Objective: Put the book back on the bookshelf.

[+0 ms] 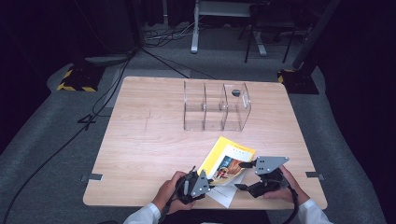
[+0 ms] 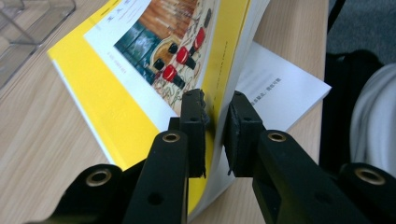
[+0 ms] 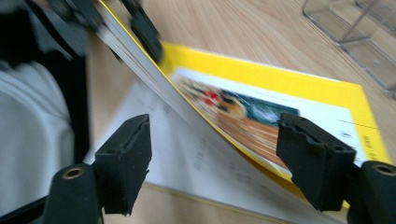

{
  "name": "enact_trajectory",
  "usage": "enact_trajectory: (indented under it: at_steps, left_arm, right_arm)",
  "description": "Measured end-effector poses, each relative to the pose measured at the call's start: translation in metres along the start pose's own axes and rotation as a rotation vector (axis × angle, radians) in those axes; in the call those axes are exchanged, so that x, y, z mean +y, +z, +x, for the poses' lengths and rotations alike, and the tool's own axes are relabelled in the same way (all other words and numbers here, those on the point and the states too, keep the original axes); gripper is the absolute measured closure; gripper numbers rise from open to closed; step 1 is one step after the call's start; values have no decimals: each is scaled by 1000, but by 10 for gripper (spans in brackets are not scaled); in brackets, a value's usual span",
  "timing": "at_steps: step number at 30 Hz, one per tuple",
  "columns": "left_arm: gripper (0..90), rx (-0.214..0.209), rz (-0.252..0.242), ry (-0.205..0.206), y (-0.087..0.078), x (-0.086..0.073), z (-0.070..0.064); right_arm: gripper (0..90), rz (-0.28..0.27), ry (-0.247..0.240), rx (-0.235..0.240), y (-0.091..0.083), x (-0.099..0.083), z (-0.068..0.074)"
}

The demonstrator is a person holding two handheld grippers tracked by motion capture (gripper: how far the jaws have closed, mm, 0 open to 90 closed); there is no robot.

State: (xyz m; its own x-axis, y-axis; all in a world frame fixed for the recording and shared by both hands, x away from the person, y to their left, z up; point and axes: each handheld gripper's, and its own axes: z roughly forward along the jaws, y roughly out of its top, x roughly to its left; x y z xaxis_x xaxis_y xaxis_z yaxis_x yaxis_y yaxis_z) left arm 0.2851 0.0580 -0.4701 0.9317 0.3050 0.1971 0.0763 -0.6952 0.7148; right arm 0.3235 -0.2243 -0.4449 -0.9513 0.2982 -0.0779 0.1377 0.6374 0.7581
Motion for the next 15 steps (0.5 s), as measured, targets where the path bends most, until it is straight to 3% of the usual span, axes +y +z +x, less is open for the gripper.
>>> enact_trajectory:
  at_steps: [2,5,9,15]
  left_arm:
    - [794,-2,3,-7,-6,-4,6]
    - [793,-13,8,-18,-13,-12,16]
    - [785,-18,4,-41,-20,-21,27]
    - [769,-2,-9,-81,-30,-33,45]
  right_arm:
    - [321,50,-19,-79,7,1,-4]
    - [350,50,-14,-86,14,0,-11]
    - [352,90,-44,-129,27,-1,-18]
    - [460,77,-106,-165,38,1,-21]
